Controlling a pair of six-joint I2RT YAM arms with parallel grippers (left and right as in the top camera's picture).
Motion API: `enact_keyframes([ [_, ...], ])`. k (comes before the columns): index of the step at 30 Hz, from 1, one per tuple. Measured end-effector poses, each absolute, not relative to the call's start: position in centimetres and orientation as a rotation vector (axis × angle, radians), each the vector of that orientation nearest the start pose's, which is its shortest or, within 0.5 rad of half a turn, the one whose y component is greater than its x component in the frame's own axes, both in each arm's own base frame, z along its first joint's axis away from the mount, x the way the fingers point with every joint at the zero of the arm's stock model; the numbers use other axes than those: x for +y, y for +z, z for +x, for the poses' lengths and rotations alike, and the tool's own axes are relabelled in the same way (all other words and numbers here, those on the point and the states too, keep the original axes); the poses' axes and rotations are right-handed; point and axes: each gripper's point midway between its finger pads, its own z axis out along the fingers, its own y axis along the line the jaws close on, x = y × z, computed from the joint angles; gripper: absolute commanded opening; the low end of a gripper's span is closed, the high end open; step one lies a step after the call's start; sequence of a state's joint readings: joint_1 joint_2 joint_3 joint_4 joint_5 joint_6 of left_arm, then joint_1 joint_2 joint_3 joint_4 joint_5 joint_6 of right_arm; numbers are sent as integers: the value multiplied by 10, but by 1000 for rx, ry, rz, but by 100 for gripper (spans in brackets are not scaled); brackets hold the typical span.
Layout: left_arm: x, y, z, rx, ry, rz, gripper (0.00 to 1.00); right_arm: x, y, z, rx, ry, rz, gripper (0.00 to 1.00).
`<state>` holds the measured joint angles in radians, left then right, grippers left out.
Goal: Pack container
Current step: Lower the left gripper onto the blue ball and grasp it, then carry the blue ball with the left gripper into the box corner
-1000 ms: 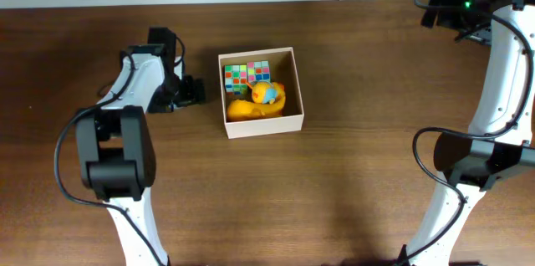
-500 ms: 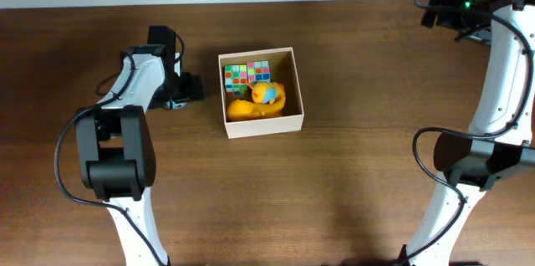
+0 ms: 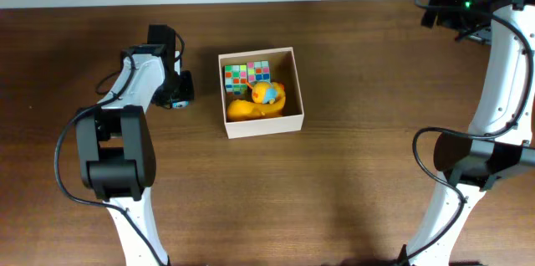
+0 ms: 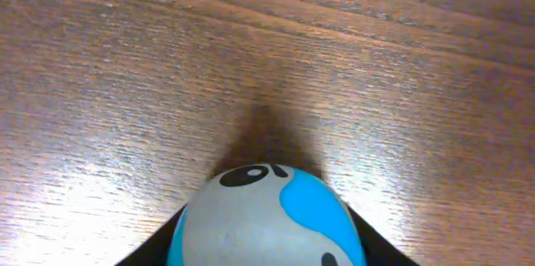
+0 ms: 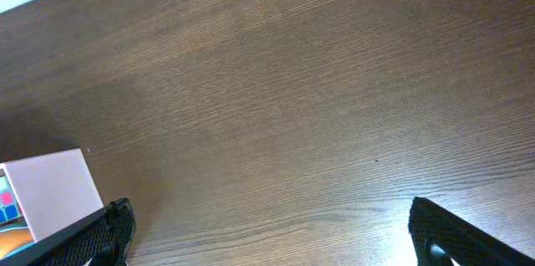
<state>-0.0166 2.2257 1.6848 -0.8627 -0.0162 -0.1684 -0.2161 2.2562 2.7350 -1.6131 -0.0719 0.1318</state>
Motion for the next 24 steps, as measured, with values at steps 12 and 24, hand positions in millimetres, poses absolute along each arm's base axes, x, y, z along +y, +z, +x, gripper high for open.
enact_keyframes([
  [12,-6,11,445,3047,4,-232,43,-91,262,472,2665,72,447,99],
  [24,-55,99,471,2968,-409,5,44,-91,262,472,2665,72,446,99],
])
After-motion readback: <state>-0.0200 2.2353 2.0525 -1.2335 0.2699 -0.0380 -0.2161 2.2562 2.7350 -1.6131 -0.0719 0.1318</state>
